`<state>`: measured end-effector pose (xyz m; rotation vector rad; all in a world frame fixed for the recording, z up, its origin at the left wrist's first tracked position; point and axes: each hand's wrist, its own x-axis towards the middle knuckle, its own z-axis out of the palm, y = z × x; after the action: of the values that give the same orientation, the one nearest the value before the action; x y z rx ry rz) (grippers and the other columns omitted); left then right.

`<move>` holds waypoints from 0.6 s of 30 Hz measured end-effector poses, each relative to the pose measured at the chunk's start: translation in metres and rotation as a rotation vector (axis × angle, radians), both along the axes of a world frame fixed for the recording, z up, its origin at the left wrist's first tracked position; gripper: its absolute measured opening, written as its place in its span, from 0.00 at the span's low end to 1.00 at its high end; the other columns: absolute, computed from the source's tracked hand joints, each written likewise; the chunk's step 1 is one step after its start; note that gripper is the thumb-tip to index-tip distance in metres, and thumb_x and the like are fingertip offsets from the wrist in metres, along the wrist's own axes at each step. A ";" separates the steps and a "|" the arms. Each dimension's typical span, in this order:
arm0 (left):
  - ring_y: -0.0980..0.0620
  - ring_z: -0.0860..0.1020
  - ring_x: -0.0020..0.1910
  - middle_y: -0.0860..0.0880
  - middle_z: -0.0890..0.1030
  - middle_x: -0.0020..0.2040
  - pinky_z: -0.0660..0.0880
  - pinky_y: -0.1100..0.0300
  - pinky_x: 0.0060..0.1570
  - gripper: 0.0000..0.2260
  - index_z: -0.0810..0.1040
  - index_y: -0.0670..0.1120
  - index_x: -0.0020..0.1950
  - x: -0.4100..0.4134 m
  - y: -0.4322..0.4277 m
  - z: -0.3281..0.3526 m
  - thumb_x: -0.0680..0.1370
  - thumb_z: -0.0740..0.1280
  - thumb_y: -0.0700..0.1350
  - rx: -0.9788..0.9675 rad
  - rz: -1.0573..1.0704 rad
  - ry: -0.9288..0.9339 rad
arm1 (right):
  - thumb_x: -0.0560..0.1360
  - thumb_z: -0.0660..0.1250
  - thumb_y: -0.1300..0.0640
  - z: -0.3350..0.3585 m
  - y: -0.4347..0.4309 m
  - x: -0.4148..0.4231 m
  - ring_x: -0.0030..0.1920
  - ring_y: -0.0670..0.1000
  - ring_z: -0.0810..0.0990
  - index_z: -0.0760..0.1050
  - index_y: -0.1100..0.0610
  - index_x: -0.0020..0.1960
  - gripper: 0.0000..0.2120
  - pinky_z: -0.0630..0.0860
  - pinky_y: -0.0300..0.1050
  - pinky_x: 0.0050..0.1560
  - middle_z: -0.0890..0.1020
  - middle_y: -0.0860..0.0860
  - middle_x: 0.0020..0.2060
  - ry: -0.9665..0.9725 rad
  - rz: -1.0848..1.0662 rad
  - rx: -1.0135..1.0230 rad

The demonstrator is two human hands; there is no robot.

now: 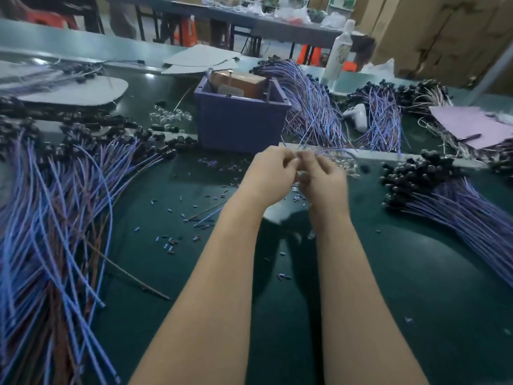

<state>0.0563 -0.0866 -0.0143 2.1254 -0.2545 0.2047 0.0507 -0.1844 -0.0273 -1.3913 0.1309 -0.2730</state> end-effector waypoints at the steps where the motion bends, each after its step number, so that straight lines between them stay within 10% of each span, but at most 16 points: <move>1: 0.56 0.72 0.32 0.48 0.80 0.39 0.65 0.63 0.34 0.09 0.81 0.43 0.47 0.000 -0.001 -0.003 0.80 0.61 0.42 0.002 0.032 -0.019 | 0.78 0.64 0.60 -0.003 0.001 0.001 0.29 0.44 0.71 0.76 0.56 0.39 0.09 0.68 0.34 0.29 0.76 0.52 0.33 -0.008 0.027 -0.082; 9: 0.47 0.78 0.47 0.47 0.83 0.47 0.73 0.57 0.49 0.08 0.79 0.46 0.52 0.002 0.018 -0.025 0.80 0.61 0.43 0.035 0.218 -0.006 | 0.78 0.64 0.62 -0.002 -0.013 0.011 0.26 0.41 0.73 0.73 0.57 0.38 0.10 0.75 0.33 0.31 0.74 0.50 0.30 -0.112 -0.336 0.373; 18: 0.51 0.78 0.42 0.50 0.82 0.41 0.70 0.62 0.45 0.07 0.81 0.46 0.51 0.001 0.020 -0.028 0.79 0.63 0.42 -0.107 0.230 -0.062 | 0.78 0.63 0.63 -0.009 0.006 0.010 0.31 0.43 0.77 0.75 0.58 0.41 0.08 0.77 0.33 0.36 0.78 0.50 0.32 -0.092 -0.035 0.127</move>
<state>0.0571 -0.0665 -0.0424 2.0411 -0.0329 0.4106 0.0609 -0.1780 -0.0361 -1.2488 0.0944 -0.3514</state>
